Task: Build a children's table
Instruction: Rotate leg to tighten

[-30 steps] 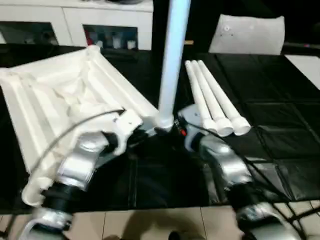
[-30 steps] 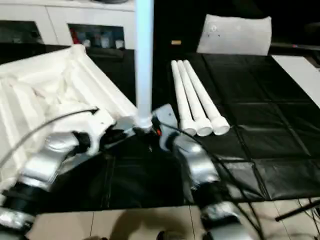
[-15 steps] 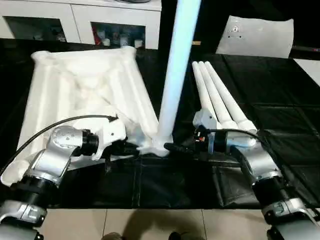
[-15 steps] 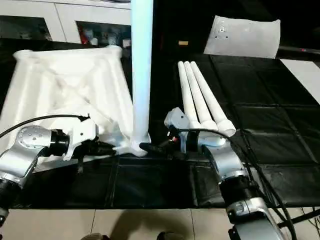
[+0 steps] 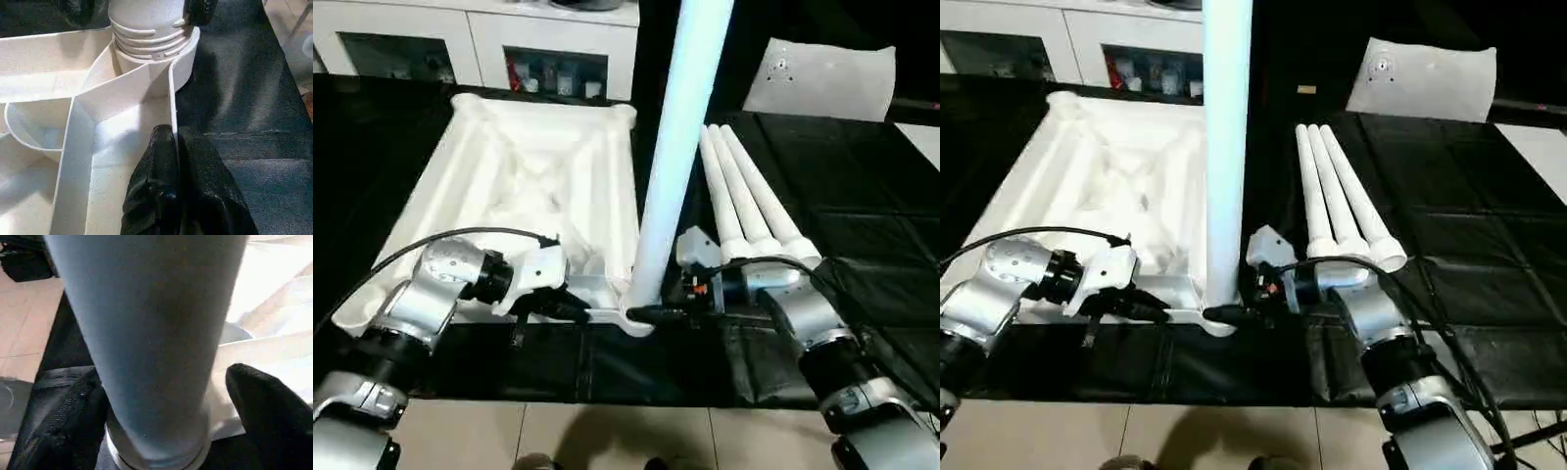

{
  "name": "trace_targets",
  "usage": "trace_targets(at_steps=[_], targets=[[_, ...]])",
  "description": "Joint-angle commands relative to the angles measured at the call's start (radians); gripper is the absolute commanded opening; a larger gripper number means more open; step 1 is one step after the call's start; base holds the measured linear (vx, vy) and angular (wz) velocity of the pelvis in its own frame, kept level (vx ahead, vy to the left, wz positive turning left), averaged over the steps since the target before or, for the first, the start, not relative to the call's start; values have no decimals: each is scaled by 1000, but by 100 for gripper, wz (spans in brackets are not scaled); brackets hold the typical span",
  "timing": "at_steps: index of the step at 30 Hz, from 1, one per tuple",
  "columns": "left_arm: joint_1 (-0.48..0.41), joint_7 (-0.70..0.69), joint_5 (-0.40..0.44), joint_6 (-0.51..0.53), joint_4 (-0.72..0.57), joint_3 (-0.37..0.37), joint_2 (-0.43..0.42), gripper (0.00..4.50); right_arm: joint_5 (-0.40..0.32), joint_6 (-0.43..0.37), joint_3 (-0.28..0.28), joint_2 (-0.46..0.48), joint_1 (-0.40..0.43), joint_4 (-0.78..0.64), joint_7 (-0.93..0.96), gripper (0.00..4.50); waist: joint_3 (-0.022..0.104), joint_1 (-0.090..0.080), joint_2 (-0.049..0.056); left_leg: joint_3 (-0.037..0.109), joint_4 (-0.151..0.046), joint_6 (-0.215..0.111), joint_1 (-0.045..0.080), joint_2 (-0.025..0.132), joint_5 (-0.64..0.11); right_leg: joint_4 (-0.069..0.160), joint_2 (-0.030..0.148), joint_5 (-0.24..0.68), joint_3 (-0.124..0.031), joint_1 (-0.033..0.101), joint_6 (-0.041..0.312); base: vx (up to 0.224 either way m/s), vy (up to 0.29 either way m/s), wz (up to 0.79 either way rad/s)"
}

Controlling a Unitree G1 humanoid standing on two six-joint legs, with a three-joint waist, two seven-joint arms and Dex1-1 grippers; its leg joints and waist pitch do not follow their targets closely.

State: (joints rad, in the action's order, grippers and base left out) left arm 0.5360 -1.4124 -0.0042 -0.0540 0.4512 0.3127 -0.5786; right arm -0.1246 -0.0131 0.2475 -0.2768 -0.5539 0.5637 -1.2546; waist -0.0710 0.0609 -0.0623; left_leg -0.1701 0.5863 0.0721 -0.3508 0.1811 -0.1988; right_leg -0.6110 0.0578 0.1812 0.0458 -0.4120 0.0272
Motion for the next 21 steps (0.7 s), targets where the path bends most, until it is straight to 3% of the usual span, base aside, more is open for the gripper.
trace_targets(at_steps=[1,9,21], targets=[[6,-49,30,-21,16,60,13,0,10,11,8,-11,-27,17,-18,353,60,-3,15,5,-70,-26,7,51,-171,66,80,204,-50,54,230,0,0,0],[28,-59,38,-50,64,66,10,0,10,1,27,-31,-35,36,-77,280,61,1,12,4,-68,-39,5,52,-146,60,79,157,-49,56,243,0,0,0],[15,-42,15,-23,76,40,3,0,-12,-37,36,-13,-8,20,-92,261,61,3,14,4,-69,-30,4,53,-156,62,80,186,-48,56,237,0,0,0]])
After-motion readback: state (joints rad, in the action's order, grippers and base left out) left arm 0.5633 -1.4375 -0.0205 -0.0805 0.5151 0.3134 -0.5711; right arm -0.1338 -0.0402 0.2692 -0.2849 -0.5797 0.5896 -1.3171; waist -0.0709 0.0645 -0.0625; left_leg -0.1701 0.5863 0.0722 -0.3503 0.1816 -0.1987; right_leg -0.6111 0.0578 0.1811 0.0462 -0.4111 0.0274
